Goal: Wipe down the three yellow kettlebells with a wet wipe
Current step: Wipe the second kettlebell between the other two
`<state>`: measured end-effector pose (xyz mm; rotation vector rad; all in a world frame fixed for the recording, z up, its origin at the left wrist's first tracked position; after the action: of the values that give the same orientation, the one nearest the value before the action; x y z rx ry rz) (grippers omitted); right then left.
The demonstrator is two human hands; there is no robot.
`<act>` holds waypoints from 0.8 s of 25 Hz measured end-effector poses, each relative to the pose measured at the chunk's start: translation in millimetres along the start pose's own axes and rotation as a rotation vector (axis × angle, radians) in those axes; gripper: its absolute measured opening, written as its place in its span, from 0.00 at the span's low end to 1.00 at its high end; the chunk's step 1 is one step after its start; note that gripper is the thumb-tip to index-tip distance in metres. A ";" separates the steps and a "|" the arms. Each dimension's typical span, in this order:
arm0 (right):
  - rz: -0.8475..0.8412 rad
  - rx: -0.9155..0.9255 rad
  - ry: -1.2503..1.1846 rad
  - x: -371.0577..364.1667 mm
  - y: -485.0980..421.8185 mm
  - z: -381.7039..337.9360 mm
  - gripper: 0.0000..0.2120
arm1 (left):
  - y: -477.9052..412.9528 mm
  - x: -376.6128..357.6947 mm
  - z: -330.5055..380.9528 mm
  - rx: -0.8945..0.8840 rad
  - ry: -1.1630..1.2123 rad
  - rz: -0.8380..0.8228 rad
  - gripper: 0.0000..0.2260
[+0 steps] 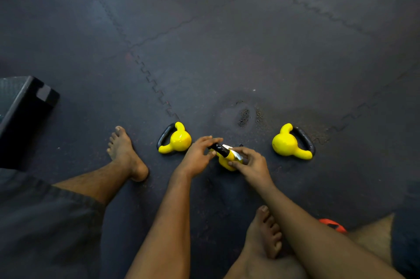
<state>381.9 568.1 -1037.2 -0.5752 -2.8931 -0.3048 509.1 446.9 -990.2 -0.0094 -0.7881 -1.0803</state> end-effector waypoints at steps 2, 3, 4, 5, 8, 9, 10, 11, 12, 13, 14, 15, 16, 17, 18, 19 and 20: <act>-0.065 -0.021 -0.150 4.6 -4.4 3.0 0.20 | -5.2 1.3 7.2 -0.025 -0.037 0.032 0.19; -0.100 -0.034 -0.214 8.1 -7.3 5.0 0.20 | -7.3 0.4 10.2 -0.027 -0.060 0.047 0.18; -0.134 -0.051 -0.265 11.3 -10.3 7.5 0.19 | -8.3 -0.6 10.4 -0.021 -0.072 0.059 0.17; -0.153 -0.067 -0.292 14.5 -12.8 9.2 0.18 | -8.3 -0.6 8.7 -0.016 -0.071 0.070 0.16; -0.069 -0.127 -0.279 21.3 -13.6 10.8 0.12 | -5.3 -1.1 -2.2 0.018 -0.050 0.094 0.15; 0.009 -0.159 -0.260 21.0 -11.0 10.5 0.11 | -4.3 -1.5 -4.6 0.030 -0.046 0.109 0.15; 0.113 -0.193 -0.219 20.6 -6.1 8.8 0.09 | -3.7 -2.3 -5.2 0.036 -0.039 0.125 0.15; 0.234 -0.226 -0.165 19.7 0.0 5.8 0.08 | -3.8 -4.0 -4.4 0.038 -0.038 0.135 0.15; 0.353 -0.247 -0.118 18.2 7.1 2.0 0.08 | -4.3 -6.1 -3.0 0.039 -0.044 0.139 0.15; 0.451 -0.247 -0.095 15.3 13.2 -3.2 0.08 | -5.2 -7.8 -1.3 0.041 -0.056 0.143 0.15; 0.517 -0.228 -0.087 11.4 17.5 -9.2 0.08 | -6.9 -8.9 0.2 0.046 -0.063 0.150 0.15; 0.554 -0.204 -0.078 7.2 19.4 -15.5 0.09 | -8.4 -9.1 1.1 0.050 -0.061 0.160 0.15; 0.569 -0.186 -0.066 3.2 19.7 -22.0 0.08 | -9.6 -9.1 2.4 0.046 -0.053 0.170 0.14; 0.570 -0.176 -0.058 0.1 18.0 -27.2 0.07 | -10.3 -9.9 4.5 0.038 -0.048 0.176 0.14; 0.561 -0.177 -0.055 -1.8 14.8 -30.8 0.06 | -10.5 -11.1 6.6 0.034 -0.048 0.178 0.14; 0.549 -0.187 -0.052 -3.2 11.3 -32.7 0.07 | -10.6 -12.5 8.2 0.036 -0.048 0.179 0.14; 0.544 -0.200 -0.051 -4.5 8.9 -33.4 0.09 | -10.7 -13.3 8.7 0.043 -0.047 0.182 0.14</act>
<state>393.9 566.8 -1004.4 -1.3755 -2.6245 -0.4979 492.6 455.2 -995.4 -0.0692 -0.8366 -0.8937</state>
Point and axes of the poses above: each hand's wrist, its own y-axis away from the middle knuckle, its own x-axis out of the back of the hand, z = x × y, the point moved 7 cm from there along -y, towards the middle knuckle, and after that the axes turned 11 degrees about -z, right-handed, at the moved point
